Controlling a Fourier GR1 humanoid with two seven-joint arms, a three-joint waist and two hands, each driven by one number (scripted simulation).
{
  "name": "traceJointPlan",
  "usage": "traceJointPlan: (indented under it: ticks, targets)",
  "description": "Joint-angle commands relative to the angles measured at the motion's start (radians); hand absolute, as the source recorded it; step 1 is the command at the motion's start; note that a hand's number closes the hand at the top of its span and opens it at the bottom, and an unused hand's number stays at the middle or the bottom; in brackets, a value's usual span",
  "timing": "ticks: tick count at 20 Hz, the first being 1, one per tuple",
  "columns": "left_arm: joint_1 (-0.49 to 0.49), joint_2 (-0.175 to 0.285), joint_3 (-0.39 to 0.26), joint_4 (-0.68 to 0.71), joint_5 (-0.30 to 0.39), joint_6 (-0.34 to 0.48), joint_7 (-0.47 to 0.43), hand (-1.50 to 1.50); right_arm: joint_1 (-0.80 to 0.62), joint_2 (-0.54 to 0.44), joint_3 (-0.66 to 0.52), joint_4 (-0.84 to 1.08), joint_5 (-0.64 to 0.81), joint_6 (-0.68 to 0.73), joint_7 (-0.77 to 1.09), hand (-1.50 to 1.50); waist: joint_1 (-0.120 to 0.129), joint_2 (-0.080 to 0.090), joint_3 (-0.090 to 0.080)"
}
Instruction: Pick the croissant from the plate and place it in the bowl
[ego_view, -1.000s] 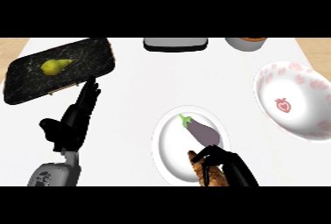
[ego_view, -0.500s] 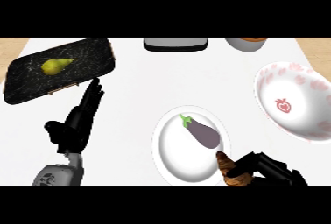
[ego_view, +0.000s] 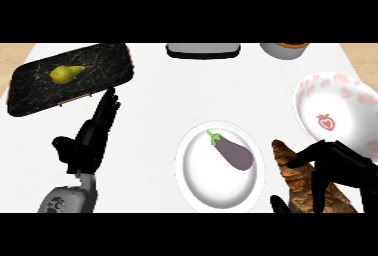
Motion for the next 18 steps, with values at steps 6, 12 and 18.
traceJointPlan:
  ticks: [6,12,18]
  targets:
    - [-0.087,-0.038,0.0,0.092,-0.03,0.021,-0.024,0.0,-0.426,-0.029,-0.24,0.054,-0.08,0.163,0.328,1.5,0.002,0.004,0.001]
    - [0.002,-0.008,0.019,0.066,0.003,-0.034,-0.066,0.0,-0.451,-0.126,-0.35,0.248,-0.084,0.223,0.217,1.5,0.009,0.004,0.002]
    - [-0.033,-0.038,-0.003,0.064,-0.05,0.021,-0.026,0.0,-0.336,-0.193,-0.378,0.375,0.02,0.21,0.003,1.5,0.001,0.004,0.003]
